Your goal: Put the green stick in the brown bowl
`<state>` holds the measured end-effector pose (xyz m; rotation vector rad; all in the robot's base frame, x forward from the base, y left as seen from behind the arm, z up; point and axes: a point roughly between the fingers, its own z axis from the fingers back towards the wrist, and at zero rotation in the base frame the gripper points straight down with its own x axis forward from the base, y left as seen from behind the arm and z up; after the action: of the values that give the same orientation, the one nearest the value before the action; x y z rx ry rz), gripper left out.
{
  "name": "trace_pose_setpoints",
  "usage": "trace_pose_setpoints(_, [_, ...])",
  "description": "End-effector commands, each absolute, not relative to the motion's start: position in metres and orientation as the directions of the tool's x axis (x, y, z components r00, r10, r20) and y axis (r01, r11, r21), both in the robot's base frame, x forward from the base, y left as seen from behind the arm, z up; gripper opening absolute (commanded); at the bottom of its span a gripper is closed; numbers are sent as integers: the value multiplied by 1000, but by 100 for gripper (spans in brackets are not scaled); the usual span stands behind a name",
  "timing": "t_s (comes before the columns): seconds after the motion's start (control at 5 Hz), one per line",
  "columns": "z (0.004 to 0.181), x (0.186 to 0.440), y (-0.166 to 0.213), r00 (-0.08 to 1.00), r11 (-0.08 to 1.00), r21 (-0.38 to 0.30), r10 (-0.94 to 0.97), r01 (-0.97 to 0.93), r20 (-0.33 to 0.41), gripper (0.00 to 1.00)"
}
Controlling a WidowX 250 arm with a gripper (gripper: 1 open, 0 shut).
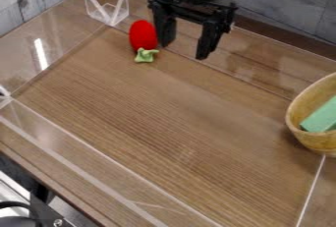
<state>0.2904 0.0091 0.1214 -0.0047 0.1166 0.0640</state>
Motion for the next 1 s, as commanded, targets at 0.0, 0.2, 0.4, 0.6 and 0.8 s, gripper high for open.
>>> trace_pose_setpoints(0.0, [146,307,20,997,998,-2,67,-67,-47,100])
trace_pose_setpoints(0.2, [149,305,23,997,998,-8,56,-56,-45,100])
trace_pose_setpoints(0.4, [144,307,3,999,999,-15,35,-36,-40,0])
trace_pose_setpoints(0.6, [139,308,-17,999,1000,-19,14,-14,-41,100])
trace_pose_setpoints(0.8, [133,301,-3,999,1000,-7,-5,5,-35,100])
